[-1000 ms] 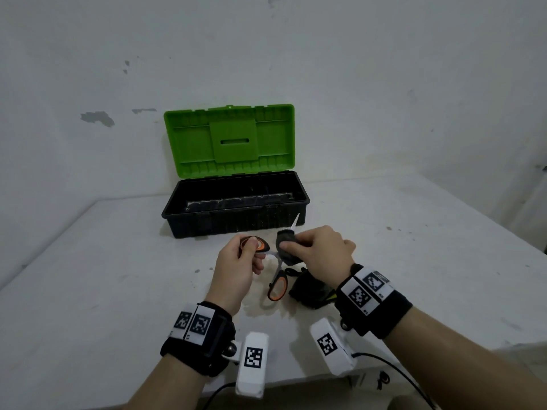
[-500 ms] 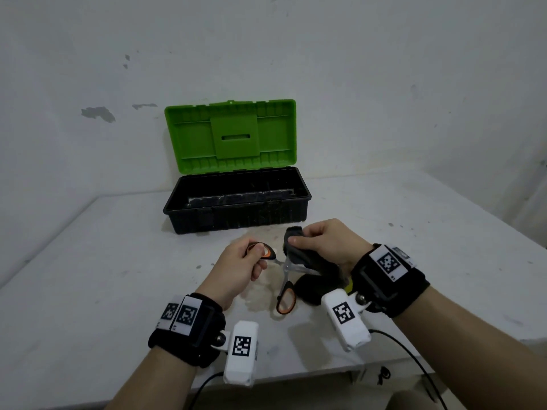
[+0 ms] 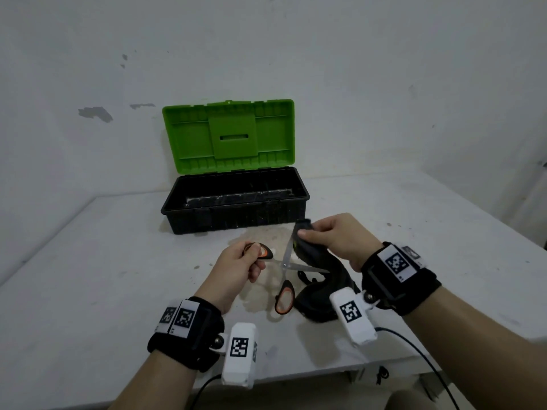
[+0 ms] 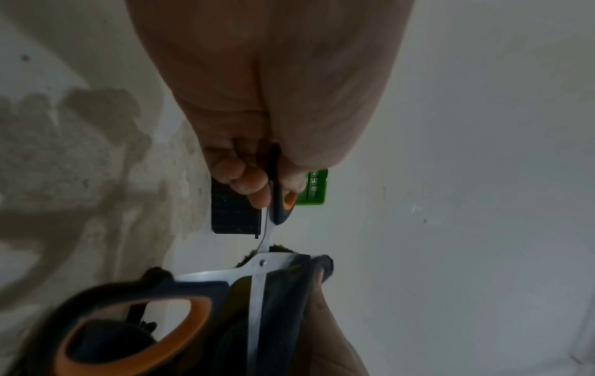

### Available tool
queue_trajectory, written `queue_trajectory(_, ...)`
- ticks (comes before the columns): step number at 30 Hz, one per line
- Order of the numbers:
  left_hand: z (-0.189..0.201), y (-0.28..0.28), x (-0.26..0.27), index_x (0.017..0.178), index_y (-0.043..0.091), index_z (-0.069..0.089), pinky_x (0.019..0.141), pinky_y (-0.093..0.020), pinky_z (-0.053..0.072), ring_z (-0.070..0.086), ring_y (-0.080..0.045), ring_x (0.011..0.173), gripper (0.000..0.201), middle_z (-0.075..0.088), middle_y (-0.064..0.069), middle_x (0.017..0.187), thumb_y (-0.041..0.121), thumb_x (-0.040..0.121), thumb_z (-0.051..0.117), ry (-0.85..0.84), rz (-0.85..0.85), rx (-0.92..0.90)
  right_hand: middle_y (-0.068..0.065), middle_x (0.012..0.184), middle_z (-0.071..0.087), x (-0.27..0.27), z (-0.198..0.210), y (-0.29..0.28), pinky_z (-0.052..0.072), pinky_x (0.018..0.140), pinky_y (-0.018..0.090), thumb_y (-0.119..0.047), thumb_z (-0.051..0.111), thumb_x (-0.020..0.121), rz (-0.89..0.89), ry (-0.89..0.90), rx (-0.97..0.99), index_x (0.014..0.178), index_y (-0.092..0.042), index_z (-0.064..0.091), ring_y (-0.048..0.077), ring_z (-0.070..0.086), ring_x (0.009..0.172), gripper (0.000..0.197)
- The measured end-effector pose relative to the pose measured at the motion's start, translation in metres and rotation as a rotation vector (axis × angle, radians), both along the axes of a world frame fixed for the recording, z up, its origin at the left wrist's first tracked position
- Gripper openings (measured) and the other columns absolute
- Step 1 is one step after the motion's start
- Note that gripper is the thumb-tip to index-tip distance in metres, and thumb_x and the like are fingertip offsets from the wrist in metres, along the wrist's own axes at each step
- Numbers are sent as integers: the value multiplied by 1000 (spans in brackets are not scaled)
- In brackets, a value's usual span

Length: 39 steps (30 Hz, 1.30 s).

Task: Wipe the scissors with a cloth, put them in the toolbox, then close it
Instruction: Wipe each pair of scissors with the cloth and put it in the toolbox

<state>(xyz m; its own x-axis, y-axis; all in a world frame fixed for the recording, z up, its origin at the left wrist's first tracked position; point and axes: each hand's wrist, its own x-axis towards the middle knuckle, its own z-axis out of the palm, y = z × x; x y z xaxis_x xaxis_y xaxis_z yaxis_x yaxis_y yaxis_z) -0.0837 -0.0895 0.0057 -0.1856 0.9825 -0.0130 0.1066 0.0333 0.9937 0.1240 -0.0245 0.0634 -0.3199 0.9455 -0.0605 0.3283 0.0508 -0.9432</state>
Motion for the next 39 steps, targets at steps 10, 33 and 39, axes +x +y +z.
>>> queue_trajectory(10, 8, 1, 6, 98, 5, 65, 58, -25, 44, 51, -10, 55, 25, 61, -8, 72, 18, 105, 45, 31, -14, 28, -4, 57, 67, -12, -3, -7, 46, 53, 18, -26, 84, 76, 171, -178, -61, 66, -18, 75, 7, 57, 49, 15)
queue_trajectory(33, 4, -1, 1, 87, 11, 66, 53, -24, 38, 43, -11, 53, 30, 56, -2, 68, 17, 106, 44, -71, -61, -10, 16, 79, 71, 3, 2, 10, 57, 69, 35, -19, 72, 87, -76, 288, -130, 90, -2, 73, 23, 66, 65, 17)
queue_trajectory(39, 6, 2, 4, 90, 9, 64, 52, -23, 38, 44, -10, 53, 28, 56, 0, 65, 17, 106, 43, -96, -39, -13, 16, 83, 75, 3, 3, -1, 59, 72, 32, -17, 78, 81, 52, 118, -76, 86, -7, 78, 23, 70, 72, 12)
